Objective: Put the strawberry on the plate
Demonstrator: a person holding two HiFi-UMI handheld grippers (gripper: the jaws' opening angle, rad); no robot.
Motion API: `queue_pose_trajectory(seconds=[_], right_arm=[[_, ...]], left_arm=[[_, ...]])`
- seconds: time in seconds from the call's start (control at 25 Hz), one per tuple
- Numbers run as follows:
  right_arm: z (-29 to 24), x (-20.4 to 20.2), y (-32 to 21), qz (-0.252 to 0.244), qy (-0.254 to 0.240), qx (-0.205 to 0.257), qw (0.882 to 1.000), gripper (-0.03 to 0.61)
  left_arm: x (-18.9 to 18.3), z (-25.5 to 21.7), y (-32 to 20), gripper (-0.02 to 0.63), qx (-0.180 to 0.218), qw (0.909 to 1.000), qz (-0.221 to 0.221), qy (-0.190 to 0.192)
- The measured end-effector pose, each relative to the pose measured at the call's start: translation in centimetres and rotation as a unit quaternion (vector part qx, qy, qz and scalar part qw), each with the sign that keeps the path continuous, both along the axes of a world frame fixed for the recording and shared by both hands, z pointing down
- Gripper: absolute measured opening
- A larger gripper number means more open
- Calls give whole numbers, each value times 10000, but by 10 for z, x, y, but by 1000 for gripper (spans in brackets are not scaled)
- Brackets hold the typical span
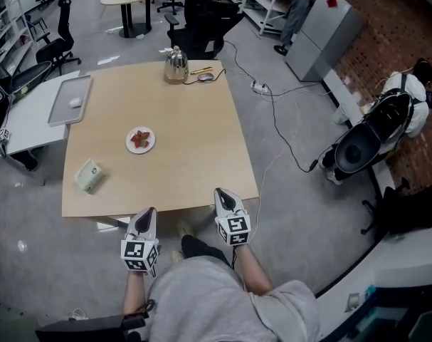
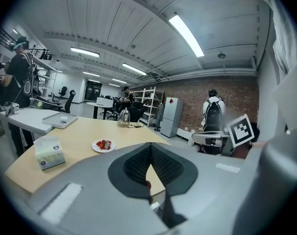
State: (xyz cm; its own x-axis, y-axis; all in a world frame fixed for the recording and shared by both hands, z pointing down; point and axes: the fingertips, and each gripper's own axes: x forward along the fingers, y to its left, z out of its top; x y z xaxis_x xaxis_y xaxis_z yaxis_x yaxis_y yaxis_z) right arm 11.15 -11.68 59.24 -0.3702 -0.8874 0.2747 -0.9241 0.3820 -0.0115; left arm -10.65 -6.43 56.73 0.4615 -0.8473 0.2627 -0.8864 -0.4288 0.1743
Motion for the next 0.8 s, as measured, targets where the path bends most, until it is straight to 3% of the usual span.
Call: queue_pose_trajectory(seconds=[0.8], right_arm=[[-7,-4,70,109,-442,-47,9990,6]], left_arm=[[0,-7,31,20,146,9997,185,-49]])
